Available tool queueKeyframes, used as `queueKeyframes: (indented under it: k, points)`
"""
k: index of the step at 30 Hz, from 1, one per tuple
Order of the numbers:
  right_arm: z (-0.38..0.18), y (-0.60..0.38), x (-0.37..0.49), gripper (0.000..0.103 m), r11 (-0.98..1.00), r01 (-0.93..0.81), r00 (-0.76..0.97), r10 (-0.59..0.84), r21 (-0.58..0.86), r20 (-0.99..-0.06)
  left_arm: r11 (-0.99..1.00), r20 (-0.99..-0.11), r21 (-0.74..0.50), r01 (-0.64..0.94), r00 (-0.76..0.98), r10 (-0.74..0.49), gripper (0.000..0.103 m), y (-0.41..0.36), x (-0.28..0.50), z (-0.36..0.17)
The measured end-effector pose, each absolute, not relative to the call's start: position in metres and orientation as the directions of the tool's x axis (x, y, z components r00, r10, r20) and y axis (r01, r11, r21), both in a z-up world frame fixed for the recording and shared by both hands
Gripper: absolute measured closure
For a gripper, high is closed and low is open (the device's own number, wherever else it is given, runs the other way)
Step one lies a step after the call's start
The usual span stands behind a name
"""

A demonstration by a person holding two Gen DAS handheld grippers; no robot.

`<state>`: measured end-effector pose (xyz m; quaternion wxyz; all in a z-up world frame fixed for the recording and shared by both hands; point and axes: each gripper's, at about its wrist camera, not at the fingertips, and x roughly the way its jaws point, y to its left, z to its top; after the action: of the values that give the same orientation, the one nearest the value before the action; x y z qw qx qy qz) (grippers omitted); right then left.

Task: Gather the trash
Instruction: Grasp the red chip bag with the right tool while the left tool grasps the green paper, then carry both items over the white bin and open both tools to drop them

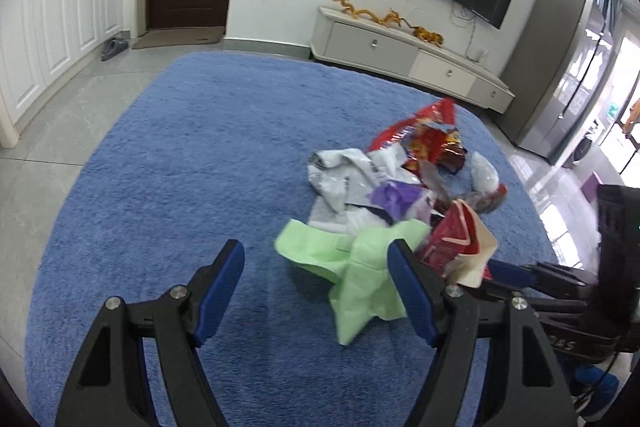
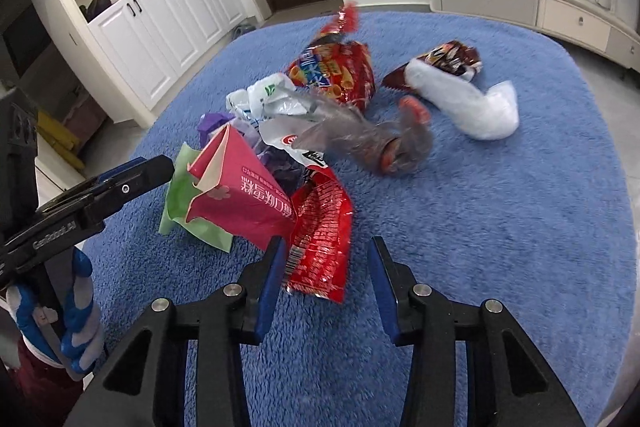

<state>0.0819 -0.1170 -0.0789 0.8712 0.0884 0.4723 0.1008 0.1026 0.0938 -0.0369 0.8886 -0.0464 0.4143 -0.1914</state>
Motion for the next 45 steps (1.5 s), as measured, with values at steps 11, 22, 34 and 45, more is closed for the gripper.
queueKeyframes:
  k: [11,22,34,45]
  points:
    - [-0.081,-0.121,0.076,0.093,0.959,-0.1,0.551,0.274,0.264,-0.789,0.897,-0.728,-0.298,0.328,0.53,-0.435,0.039,0.084,0.101,-0.053]
    - [-0.064,-0.143,0.031,0.095,0.964,-0.043,0.595,0.237,0.264,-0.768,0.886,-0.716,-0.344,0.312,0.523,-0.462,0.083,0.094,0.082,-0.05]
    - [-0.044,-0.156,-0.024,0.098,0.96,-0.025,0.644,0.228,0.278,-0.731,0.88,-0.664,-0.353,0.317,0.578,-0.474,0.084,0.119,0.041,-0.019]
    - [-0.02,-0.179,-0.057,0.098,0.953,-0.005,0.703,0.219,0.303,-0.677,0.866,-0.605,-0.343,0.365,0.619,-0.501,0.084,0.111,0.01,0.028]
